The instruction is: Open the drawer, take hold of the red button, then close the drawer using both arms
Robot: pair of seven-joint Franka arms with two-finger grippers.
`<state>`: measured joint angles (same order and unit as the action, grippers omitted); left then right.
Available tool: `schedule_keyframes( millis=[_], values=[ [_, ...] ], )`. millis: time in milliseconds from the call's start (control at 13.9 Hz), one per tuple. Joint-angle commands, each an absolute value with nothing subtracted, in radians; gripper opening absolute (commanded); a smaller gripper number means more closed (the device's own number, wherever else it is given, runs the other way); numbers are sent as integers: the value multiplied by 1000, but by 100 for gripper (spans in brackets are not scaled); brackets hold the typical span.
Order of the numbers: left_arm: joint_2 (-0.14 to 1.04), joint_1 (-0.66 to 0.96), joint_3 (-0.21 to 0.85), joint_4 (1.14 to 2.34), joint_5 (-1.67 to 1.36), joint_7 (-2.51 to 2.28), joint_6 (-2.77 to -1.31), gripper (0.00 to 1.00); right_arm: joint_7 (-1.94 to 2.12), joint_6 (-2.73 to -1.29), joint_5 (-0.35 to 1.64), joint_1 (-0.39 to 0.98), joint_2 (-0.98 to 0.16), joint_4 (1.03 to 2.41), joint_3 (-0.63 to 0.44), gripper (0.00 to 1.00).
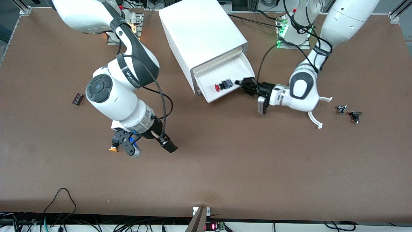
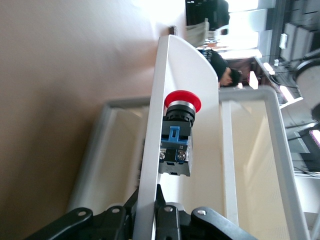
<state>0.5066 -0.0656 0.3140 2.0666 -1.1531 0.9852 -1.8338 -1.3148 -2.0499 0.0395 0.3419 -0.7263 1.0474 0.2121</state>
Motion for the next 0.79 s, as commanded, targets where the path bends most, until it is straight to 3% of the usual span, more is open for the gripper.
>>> schedule_keyframes(
  millis=[0, 72, 144, 216, 433, 722],
  values=[
    [572, -63, 296, 1925, -1065, 899, -1839, 0, -1429, -2034, 46, 411, -732, 1014, 212, 100],
    [592, -63, 296, 1902, -1065, 885, -1839, 0, -1448, -2033, 43, 431, -724, 1014, 210, 100],
    [594, -66, 296, 1899, -1065, 881, -1839, 57, -1456, -2022, 41, 455, -721, 1014, 210, 100],
    [589, -69, 296, 1895, -1065, 879, -1838, 99, -1498, -2029, 41, 481, -722, 1014, 206, 100],
    [578, -103, 290, 1836, -975, 824, -1798, 100, -1559, -2043, 38, 537, -724, 1015, 206, 100],
    [577, -104, 290, 1578, -629, 405, -1596, 100, -1633, -1979, -62, 665, -768, 1025, 203, 100]
  ],
)
